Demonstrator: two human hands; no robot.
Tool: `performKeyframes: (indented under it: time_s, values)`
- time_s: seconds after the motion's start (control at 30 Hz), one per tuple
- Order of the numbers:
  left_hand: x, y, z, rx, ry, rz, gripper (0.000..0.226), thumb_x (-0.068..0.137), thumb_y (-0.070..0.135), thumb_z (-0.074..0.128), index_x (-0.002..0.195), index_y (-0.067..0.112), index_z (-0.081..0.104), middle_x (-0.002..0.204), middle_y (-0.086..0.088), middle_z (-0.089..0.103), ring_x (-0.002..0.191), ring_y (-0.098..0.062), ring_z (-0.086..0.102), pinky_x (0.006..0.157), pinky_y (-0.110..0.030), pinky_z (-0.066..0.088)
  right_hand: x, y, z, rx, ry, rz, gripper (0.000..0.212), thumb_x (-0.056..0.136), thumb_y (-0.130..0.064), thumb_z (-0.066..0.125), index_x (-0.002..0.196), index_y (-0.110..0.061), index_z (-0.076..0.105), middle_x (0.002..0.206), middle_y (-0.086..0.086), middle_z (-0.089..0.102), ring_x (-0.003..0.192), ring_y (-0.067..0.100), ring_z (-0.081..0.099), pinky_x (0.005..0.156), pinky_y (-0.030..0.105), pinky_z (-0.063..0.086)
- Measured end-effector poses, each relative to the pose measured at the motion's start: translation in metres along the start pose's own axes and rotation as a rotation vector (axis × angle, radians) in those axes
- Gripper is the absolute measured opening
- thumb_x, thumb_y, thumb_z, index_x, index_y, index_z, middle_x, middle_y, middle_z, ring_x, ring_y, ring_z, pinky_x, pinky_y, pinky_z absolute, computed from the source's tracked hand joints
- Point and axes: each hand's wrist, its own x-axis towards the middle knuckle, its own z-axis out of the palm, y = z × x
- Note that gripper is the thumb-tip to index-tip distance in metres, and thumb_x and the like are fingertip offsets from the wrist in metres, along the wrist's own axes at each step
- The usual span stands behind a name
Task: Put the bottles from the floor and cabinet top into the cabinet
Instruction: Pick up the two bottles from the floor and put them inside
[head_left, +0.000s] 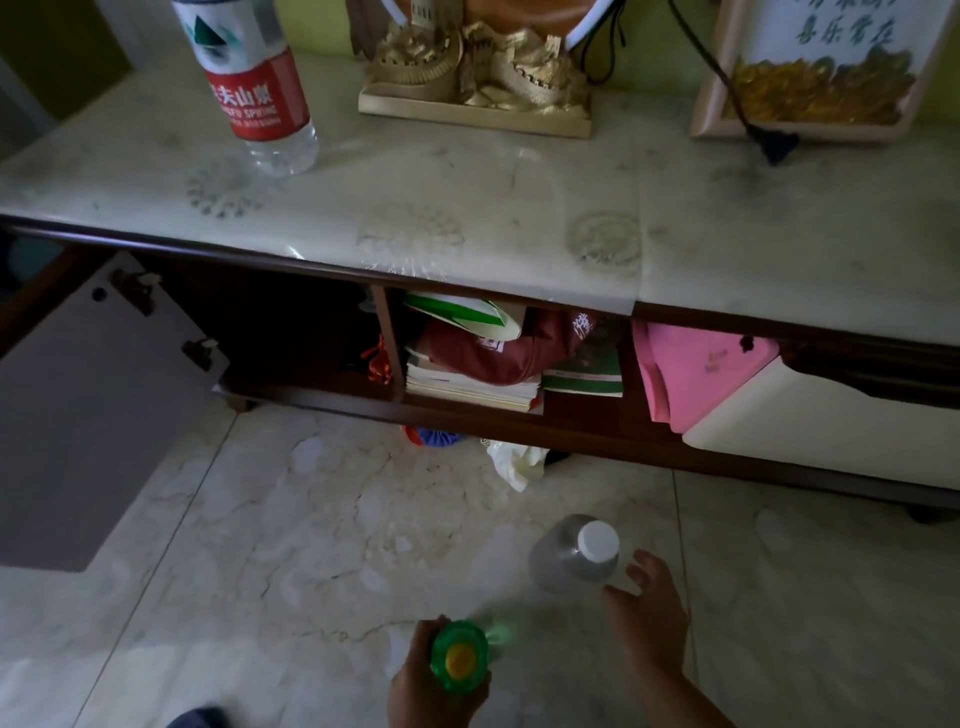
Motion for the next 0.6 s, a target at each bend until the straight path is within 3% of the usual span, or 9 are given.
performKeyframes:
  time_s: [0.13,0.27,0.43,0.5,0.6]
  values:
    - [0.011,0.01,-0.002,0.008,-0.056,0.016,0.064,0.045,0.028,0.09,0.101,0.029,0.058,0.082,0.013,0.068,0.084,-0.011,0.069,0.075,-0.016,0.049,-0.004,0.001,0.011,0.1,-0.086,-0.025,0.089,0.063,-0.004,0.087,0.138,-0.019,0.043,0.125,0.005,0.063,0.089,0.021,0.063,0.081,0.035,0.048]
    - [0.02,0.016,-0.015,-0.03,-0.045,0.062,0.048,0.048,0.025,0.087,0.084,0.031,0.056,0.071,0.013,0.071,0.072,-0.003,0.069,0.064,-0.017,0.053,-0.014,0.007,0.03,0.129,-0.121,-0.039,0.097,0.053,-0.01,0.09,0.129,-0.042,0.04,0.115,-0.006,0.063,0.092,0.013,0.059,0.072,0.029,0.043]
    - [0.027,0.026,-0.026,-0.105,-0.032,0.096,0.049,0.047,0.023,0.087,0.086,0.032,0.059,0.086,0.025,0.07,0.073,0.004,0.066,0.057,-0.011,0.051,-0.008,0.011,0.048,0.198,-0.024,-0.008,0.129,0.037,-0.03,0.098,0.144,-0.039,0.027,0.135,0.002,0.06,0.123,0.027,0.056,0.092,0.037,0.041]
    - [0.029,0.028,-0.03,-0.127,-0.007,0.076,0.05,0.045,0.024,0.088,0.085,0.032,0.059,0.086,0.026,0.069,0.074,0.005,0.065,0.055,-0.011,0.049,-0.006,0.012,0.053,0.213,-0.002,-0.012,0.125,0.034,-0.038,0.097,0.14,-0.045,0.03,0.135,-0.001,0.059,0.123,0.026,0.054,0.092,0.037,0.039]
    - [0.03,0.029,-0.031,-0.116,0.003,0.05,0.05,0.044,0.024,0.089,0.084,0.03,0.059,0.076,0.017,0.07,0.075,0.008,0.063,0.053,-0.008,0.045,0.001,0.018,0.057,0.218,0.044,-0.046,0.108,0.032,-0.042,0.096,0.124,-0.05,0.042,0.115,-0.012,0.064,0.108,0.016,0.058,0.087,0.033,0.041]
